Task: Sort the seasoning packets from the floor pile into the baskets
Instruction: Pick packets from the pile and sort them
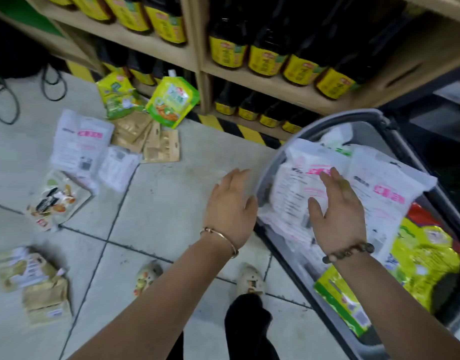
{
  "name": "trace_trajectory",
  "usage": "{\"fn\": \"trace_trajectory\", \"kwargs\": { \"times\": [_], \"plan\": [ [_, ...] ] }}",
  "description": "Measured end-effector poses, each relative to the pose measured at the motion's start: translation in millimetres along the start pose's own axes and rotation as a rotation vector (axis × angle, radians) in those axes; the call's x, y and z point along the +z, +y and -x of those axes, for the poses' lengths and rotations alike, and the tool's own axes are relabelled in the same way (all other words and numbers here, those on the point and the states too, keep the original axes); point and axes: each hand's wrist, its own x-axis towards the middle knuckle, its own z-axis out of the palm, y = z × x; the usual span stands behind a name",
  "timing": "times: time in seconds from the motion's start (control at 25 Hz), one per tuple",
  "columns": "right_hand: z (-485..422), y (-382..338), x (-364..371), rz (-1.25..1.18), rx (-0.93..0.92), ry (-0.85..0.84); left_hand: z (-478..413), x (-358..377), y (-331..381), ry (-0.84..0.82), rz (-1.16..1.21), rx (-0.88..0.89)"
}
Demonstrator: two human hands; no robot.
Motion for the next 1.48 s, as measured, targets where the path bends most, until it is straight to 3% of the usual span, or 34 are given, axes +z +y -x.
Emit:
{"fn": "trace_trajectory", "kwargs": {
  "times": [0.2,0.4,0.6,0.88,1.08,1.36,1.48],
  "plan": [
    [12,-122,27,-0.067,-0.121,-0.102,47,-96,-82,0.091,0.089,-0.192],
    [19,-230,67,-0.023,-0.105,-0.258,79,-182,-161,0.150,0.008,-0.400],
    [12,-296,111,-0.120,-0.089,-0.343,77,-224,-226,0.190,-0.006,-0.548],
    [-59,-337,196,-0.110,-0.010,-0.527,23,-231,-306,0.134,-0.042,-0.769],
    [-118,-356,270,-0.144,0.082,-0.563,-32,-225,-366,0.165,0.001,-0.839],
    [-181,-376,373,-0.089,0.059,-0.600,-142,-226,-470,0.180,-0.206,-0.837],
    [-203,-376,412,-0.071,0.059,-0.596,-182,-231,-507,0.279,-0.298,-0.782]
  ]
}}
